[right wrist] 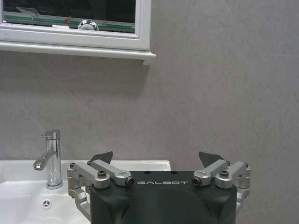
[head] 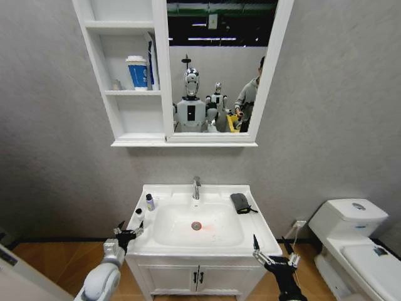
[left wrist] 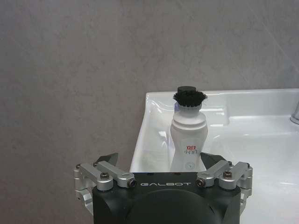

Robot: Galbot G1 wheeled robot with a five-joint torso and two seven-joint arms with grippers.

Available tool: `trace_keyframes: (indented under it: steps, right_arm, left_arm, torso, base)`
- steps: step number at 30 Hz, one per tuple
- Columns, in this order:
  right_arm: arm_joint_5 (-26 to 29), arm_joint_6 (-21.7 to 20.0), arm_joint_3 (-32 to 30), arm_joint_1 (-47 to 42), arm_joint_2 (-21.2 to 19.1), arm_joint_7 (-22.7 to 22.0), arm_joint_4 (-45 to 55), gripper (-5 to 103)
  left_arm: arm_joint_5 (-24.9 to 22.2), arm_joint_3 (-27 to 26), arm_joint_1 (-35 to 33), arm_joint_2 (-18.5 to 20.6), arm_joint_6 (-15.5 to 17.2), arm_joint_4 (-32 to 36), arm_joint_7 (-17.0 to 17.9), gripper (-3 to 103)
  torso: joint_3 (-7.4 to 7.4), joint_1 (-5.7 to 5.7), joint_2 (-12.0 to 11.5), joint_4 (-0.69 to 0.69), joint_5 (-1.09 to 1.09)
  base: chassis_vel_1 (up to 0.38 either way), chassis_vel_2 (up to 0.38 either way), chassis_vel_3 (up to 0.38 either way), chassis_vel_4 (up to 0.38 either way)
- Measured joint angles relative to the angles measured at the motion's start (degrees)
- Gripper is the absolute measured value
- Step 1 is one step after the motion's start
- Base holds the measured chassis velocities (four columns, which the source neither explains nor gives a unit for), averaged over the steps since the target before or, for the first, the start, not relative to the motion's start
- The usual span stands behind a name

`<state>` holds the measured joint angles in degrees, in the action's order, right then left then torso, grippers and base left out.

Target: Move facial cleanser and shampoo from washbasin to cabinet, then wipe washbasin with towel.

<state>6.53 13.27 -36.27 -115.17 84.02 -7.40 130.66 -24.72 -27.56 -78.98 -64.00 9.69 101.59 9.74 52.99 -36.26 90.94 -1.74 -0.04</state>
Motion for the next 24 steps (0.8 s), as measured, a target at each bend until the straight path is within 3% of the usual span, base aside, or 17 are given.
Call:
trace_keyframes:
  steps: [15, 20, 21, 23, 24]
  right_arm:
    - [0.7, -0.4, -0.4, 1.2, -0.7, -1.5, -1.3, 100]
    - [1.6, -0.8, -0.8, 1.5, -1.0, -2.3, -1.5, 100]
    - [1.6, -0.8, -0.8, 1.5, -1.0, -2.3, -1.5, 100]
    - [2.0, -1.1, -0.9, 1.7, -1.3, -2.6, -1.5, 100]
    - [2.0, -1.1, -0.9, 1.7, -1.3, -2.6, -1.5, 100]
  left_arm:
    - [-1.5, 4.3, 6.8, 0.1, 1.4, -3.9, 1.1, 97]
    - [-1.9, 5.4, 8.5, -1.0, 2.0, -5.7, 1.2, 77]
    - [-1.9, 5.4, 8.5, -1.0, 2.0, -5.7, 1.2, 77]
    - [-1.9, 5.4, 7.8, -1.1, 1.9, -5.2, 0.9, 60]
    - [-1.9, 5.4, 7.8, -1.1, 1.9, -5.2, 0.9, 60]
  torso:
    - [0.00, 0.01, 0.0, 0.00, 0.02]
    - [0.00, 0.01, 0.0, 0.00, 0.01]
    - [0.00, 0.01, 0.0, 0.00, 0.01]
    - [0.00, 0.01, 0.0, 0.00, 0.01]
    - [0.00, 0.01, 0.0, 0.00, 0.01]
  base:
    - [0.000, 0.000, 0.000, 0.000]
    - [0.000, 0.000, 0.000, 0.000]
    - [0.000, 0.000, 0.000, 0.000]
    - [0.000, 0.000, 0.000, 0.000]
    - [0.000, 0.000, 0.000, 0.000]
